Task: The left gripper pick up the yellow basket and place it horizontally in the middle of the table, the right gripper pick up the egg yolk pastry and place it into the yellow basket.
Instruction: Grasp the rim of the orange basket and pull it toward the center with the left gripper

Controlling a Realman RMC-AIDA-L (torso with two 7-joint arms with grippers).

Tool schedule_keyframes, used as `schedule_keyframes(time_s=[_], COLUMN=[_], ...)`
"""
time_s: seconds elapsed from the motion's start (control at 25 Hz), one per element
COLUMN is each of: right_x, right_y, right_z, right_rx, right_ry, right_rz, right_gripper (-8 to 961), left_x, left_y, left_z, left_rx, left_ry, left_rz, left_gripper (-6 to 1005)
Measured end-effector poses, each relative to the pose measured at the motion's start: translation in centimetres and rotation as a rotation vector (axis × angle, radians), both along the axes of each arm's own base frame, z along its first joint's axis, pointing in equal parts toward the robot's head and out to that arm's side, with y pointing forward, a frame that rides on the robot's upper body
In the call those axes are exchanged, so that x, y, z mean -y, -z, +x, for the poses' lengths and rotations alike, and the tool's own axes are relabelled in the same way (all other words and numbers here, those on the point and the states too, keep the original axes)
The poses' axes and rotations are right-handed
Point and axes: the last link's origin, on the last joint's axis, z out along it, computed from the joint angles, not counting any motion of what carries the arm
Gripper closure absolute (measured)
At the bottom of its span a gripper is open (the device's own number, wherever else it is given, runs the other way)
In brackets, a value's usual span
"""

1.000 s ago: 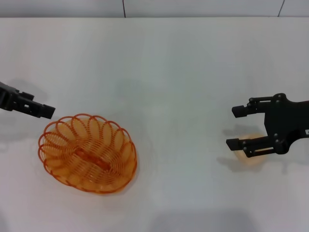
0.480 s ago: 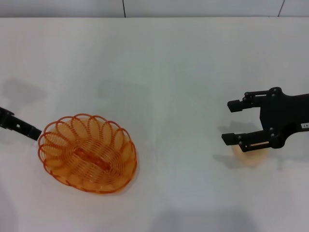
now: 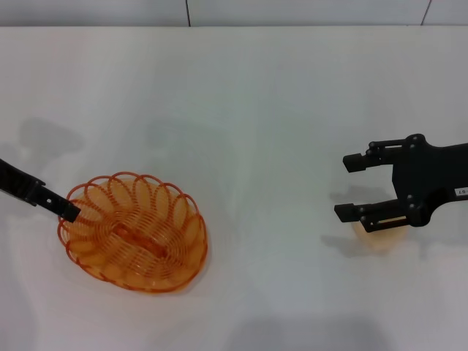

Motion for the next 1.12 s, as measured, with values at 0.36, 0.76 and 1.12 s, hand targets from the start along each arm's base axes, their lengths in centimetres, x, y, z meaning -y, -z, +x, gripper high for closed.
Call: schedule_keyframes(time_s=[0.36,0.76,1.12], right_x=[0.1,0.2,0.2], right_y=[0.1,0.2,0.2], right_z=[0.0,0.2,0.3], right_rx=[0.001,0.0,0.0], right_ry=[0.001,0.009,0.01], right_rz=[-0.007,-0.01,-0.011], right_gripper=[185,185,185], left_x=[-0.2,-0.7,-0.8], left_y=[1.0,2.4,3.7], left_z=[-0.1,-0.1,0.2], left_rx=[0.001,0.008,0.014], left_ry=[-0.028,-0.027,-0.02], left_rz=[0.011,0.015,-0.022], left_gripper=[143,149,293])
